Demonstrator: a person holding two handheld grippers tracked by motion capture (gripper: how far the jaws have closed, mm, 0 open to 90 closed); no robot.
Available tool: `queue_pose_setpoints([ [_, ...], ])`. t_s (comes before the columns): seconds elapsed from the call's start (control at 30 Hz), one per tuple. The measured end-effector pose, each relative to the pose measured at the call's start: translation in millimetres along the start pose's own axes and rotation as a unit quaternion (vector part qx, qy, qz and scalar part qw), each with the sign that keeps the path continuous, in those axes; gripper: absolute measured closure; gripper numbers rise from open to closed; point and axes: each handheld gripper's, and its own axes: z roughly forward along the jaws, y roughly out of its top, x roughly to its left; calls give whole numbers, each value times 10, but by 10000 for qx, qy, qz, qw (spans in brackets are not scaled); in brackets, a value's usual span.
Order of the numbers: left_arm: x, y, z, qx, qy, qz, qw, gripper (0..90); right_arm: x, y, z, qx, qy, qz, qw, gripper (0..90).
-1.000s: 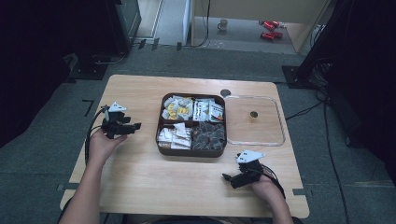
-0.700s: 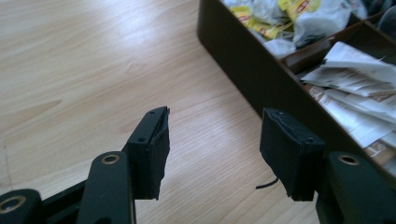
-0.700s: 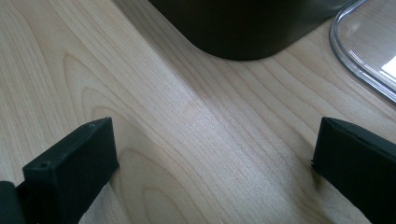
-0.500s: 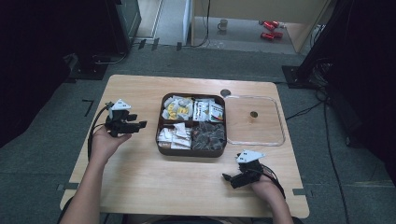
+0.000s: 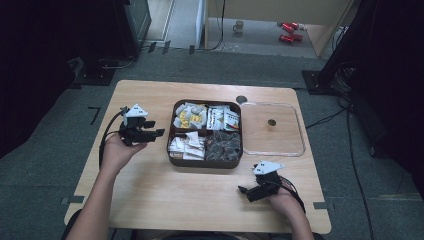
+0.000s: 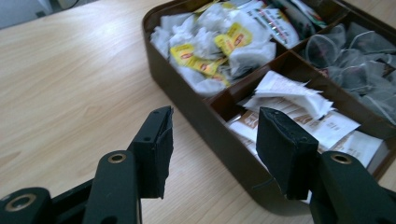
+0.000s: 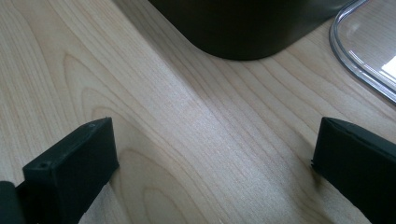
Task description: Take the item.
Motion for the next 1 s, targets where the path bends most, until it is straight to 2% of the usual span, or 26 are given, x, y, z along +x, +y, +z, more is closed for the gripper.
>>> queue_pose_setpoints([
  [0.17,-117,71,60,57,-177,125,9997,468,0,0,0,1,-1,-3,10000,0],
  [0.5,-284,129,232,189,-366,383,9984,464,0,0,0,0,-3,-6,10000,0],
  [1.0,-445,173,477,300,-659,538,9959,459,22,-13,-11,-4,-72,52,10000,0],
])
